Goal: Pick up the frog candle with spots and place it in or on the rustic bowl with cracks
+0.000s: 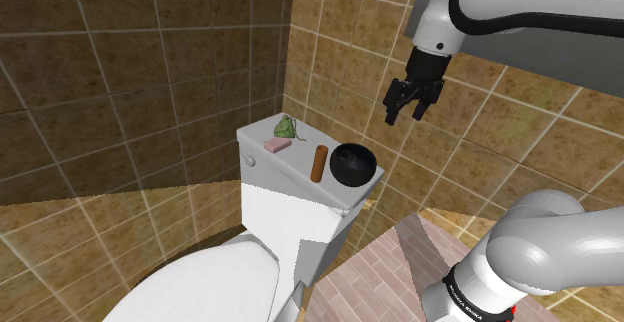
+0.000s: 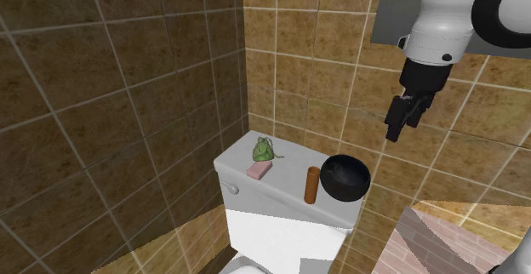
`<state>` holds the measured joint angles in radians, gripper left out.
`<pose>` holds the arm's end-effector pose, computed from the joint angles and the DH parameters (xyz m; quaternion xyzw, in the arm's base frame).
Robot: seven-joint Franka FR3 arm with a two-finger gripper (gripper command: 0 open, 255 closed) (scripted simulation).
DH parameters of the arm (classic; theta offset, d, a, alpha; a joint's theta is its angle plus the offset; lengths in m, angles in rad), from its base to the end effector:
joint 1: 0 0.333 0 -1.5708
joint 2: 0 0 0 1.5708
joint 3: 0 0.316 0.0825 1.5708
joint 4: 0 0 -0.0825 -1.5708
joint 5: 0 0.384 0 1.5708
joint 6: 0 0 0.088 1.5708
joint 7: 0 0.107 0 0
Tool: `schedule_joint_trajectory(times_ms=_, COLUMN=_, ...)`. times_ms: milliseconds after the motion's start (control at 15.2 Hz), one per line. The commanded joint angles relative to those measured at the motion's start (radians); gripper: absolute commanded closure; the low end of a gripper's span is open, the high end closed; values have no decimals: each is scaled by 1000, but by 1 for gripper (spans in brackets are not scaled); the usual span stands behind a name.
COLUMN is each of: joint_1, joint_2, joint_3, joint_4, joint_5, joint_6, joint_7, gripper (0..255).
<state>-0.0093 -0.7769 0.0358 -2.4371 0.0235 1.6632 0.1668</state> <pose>0.3153 0.0131 0.5571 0.9971 -0.0763 0.0014 0.0007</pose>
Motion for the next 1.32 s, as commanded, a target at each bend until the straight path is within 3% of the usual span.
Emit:
schedule_joint_trajectory(times_ms=0, joint_1=0, joint_2=0, joint_3=0, joint_4=0, joint_5=0, joint_6=0, joint_7=0, gripper=0)
schedule_joint_trajectory(times_ms=660, joint_1=43, joint_2=371, joint_3=-124, joint_4=117, joint_5=57, joint_6=267, joint_7=-247, gripper=0)
schedule_joint_trajectory(times_ms=1254, joint_1=81, joint_2=737, joint_3=-184, joint_4=357, joint_5=206, joint_6=372, joint_7=-496, gripper=0)
